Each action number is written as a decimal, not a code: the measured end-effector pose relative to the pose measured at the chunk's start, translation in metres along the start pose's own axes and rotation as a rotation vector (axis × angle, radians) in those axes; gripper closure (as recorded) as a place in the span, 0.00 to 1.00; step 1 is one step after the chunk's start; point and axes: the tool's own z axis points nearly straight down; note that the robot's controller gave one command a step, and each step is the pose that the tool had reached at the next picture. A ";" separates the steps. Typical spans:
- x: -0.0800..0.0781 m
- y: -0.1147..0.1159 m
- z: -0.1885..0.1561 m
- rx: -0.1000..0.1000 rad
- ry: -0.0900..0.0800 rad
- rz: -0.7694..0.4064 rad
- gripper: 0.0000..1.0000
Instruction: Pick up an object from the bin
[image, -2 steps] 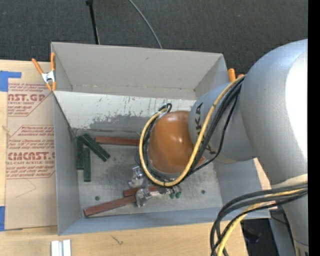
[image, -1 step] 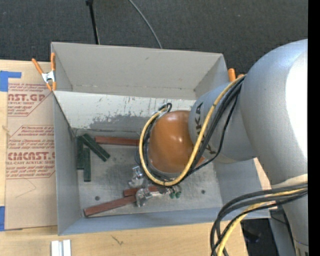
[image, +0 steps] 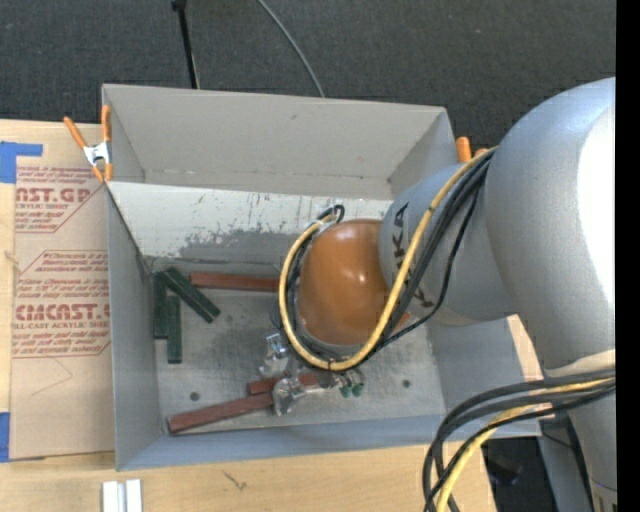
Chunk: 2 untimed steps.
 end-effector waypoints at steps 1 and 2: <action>0.003 0.001 -0.016 -0.002 0.016 -0.001 1.00; 0.002 0.001 -0.033 -0.002 0.014 -0.002 1.00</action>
Offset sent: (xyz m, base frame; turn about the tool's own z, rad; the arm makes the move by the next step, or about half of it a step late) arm 0.0000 -0.0001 0.0320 0.0000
